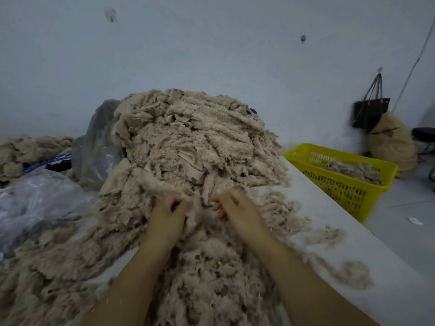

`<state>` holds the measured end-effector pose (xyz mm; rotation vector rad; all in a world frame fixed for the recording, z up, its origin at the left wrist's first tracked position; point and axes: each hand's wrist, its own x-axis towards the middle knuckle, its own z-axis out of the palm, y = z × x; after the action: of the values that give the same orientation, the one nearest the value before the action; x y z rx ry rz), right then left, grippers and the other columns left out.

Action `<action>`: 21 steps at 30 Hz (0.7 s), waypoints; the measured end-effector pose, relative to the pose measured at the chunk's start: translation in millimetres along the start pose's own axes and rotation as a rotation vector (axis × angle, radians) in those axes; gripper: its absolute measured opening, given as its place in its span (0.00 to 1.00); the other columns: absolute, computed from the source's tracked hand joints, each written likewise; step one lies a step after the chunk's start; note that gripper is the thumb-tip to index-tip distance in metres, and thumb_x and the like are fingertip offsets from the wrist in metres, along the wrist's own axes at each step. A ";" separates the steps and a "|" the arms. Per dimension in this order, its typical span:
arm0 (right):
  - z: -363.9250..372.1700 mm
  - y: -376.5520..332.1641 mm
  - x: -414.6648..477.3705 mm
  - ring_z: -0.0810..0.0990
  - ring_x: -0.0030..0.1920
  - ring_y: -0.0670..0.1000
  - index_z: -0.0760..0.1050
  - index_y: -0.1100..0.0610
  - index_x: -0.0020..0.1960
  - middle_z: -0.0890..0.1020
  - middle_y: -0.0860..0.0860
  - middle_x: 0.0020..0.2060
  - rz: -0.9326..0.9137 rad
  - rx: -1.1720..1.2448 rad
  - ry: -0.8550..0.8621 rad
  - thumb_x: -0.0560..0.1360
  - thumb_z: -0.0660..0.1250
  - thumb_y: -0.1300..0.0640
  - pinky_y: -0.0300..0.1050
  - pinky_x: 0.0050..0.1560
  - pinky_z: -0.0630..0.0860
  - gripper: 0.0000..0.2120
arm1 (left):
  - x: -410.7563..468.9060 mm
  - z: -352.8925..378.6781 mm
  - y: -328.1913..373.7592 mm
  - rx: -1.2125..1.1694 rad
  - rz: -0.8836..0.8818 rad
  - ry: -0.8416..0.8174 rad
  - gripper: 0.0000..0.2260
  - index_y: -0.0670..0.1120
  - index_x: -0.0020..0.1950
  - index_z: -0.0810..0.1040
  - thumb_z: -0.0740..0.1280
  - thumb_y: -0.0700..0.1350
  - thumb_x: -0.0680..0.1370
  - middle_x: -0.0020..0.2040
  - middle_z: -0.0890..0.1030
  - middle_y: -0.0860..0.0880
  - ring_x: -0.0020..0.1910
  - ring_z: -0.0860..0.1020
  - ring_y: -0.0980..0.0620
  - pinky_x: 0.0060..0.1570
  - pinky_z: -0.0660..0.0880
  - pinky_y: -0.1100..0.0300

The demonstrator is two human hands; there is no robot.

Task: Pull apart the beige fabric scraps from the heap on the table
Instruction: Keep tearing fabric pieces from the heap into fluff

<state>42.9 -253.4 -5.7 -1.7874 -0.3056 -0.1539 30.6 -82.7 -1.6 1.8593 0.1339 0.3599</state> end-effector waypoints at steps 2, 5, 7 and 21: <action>8.3 -5.1 -3.8 0.78 0.39 0.33 0.77 0.36 0.43 0.80 0.31 0.39 -0.038 -0.088 -0.151 0.73 0.57 0.28 0.27 0.37 0.72 0.16 | -8.3 5.1 7.2 -0.240 -0.021 -0.155 0.10 0.56 0.42 0.82 0.66 0.48 0.81 0.40 0.85 0.53 0.37 0.82 0.57 0.33 0.76 0.66; 10.0 -10.7 -4.3 0.77 0.42 0.28 0.74 0.32 0.47 0.78 0.25 0.39 0.013 -0.021 -0.215 0.69 0.60 0.24 0.23 0.38 0.70 0.16 | -14.8 10.9 14.0 -0.524 -0.079 -0.300 0.08 0.54 0.39 0.83 0.68 0.47 0.78 0.43 0.86 0.47 0.42 0.83 0.54 0.39 0.80 0.62; 7.2 -7.2 -2.5 0.79 0.39 0.31 0.76 0.33 0.44 0.80 0.29 0.38 0.033 0.001 -0.209 0.74 0.64 0.31 0.24 0.35 0.70 0.08 | -12.1 8.6 15.8 -0.750 -0.122 -0.274 0.04 0.48 0.43 0.81 0.69 0.47 0.73 0.47 0.85 0.45 0.47 0.83 0.50 0.47 0.81 0.57; -10.8 -14.5 4.6 0.67 0.24 0.43 0.67 0.54 0.41 0.70 0.42 0.24 -0.006 0.246 0.187 0.81 0.64 0.48 0.37 0.27 0.69 0.15 | 10.9 -16.4 8.9 -1.240 -0.318 0.034 0.11 0.41 0.59 0.77 0.58 0.44 0.85 0.46 0.83 0.48 0.43 0.83 0.55 0.47 0.82 0.61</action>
<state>43.8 -260.3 11.6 -1.5161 -0.1870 -0.2743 35.0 -67.7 13.2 0.5914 0.1713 0.1688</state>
